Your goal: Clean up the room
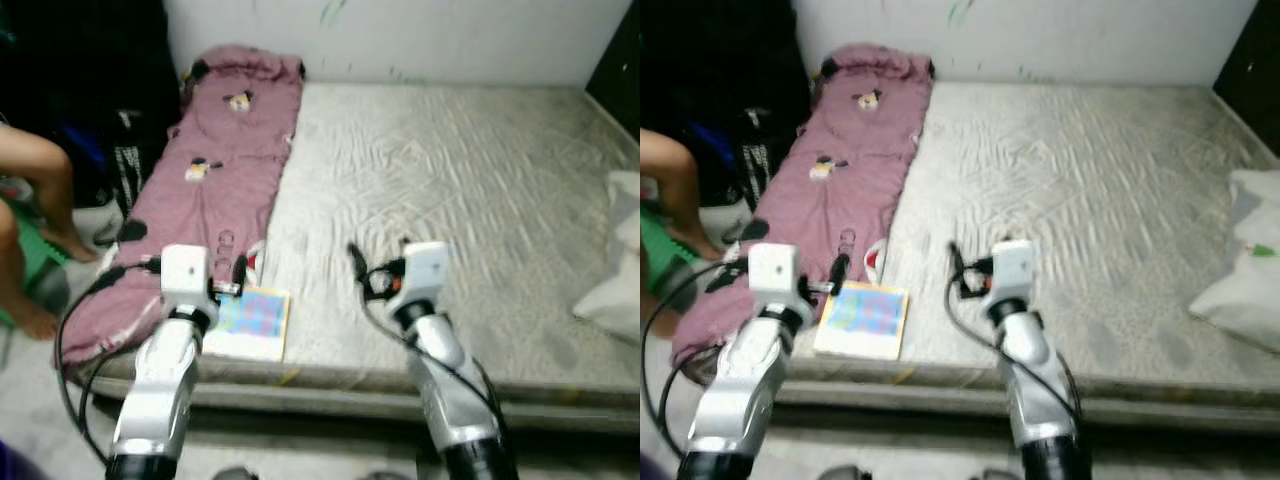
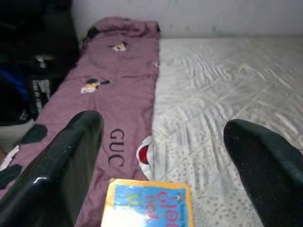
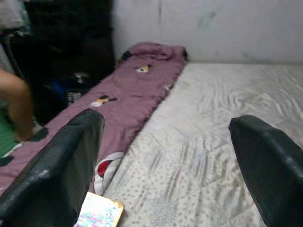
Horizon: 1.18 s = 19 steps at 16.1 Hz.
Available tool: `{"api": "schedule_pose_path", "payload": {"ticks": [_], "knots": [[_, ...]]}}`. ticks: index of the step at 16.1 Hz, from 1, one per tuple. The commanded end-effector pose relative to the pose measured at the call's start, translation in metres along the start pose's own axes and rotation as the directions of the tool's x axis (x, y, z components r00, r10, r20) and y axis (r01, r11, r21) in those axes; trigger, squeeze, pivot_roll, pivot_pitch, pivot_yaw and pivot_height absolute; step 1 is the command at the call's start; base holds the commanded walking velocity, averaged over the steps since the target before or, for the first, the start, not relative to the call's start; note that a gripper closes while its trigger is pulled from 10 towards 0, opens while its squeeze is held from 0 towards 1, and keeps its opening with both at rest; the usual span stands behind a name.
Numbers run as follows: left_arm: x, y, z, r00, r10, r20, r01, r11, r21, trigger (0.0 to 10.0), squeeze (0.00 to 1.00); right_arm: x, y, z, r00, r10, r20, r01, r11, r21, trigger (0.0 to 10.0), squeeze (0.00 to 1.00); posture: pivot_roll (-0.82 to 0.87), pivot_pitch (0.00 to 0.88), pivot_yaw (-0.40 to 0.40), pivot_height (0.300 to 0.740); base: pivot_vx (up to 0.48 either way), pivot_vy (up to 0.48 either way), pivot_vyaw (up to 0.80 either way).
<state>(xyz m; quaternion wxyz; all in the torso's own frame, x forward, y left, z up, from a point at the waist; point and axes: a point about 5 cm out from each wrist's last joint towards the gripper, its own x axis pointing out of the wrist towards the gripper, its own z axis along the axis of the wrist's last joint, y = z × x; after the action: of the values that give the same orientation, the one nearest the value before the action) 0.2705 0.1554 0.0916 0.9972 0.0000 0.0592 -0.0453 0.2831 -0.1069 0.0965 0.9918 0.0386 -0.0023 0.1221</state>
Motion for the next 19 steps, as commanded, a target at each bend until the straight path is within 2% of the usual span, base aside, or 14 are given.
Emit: {"api": "schedule_pose_path", "payload": {"ticks": [1, 19], "knots": [[0.0016, -0.0053, 0.0013, 1.0, -0.017, 0.004, 0.017, 1.0, 0.0, 10.0, 0.0, -0.0018, -0.0081, -0.0016, 1.0, -0.022, -0.01, 0.022, 1.0, -0.012, 10.0, 0.0, -0.03, 0.0, 0.028, 0.74, 0.0, -0.337, 0.0], [0.0011, -0.007, 0.0003, 1.0, -0.03, 0.005, 0.03, 1.0, 0.0, 10.0, 0.0, -0.0023, -0.0077, -0.0034, 1.0, -0.017, -0.016, 0.017, 1.0, -0.013, 10.0, 0.0, -0.03, 0.0, 0.025, 0.74, 0.0, -0.32, 0.0]]}}
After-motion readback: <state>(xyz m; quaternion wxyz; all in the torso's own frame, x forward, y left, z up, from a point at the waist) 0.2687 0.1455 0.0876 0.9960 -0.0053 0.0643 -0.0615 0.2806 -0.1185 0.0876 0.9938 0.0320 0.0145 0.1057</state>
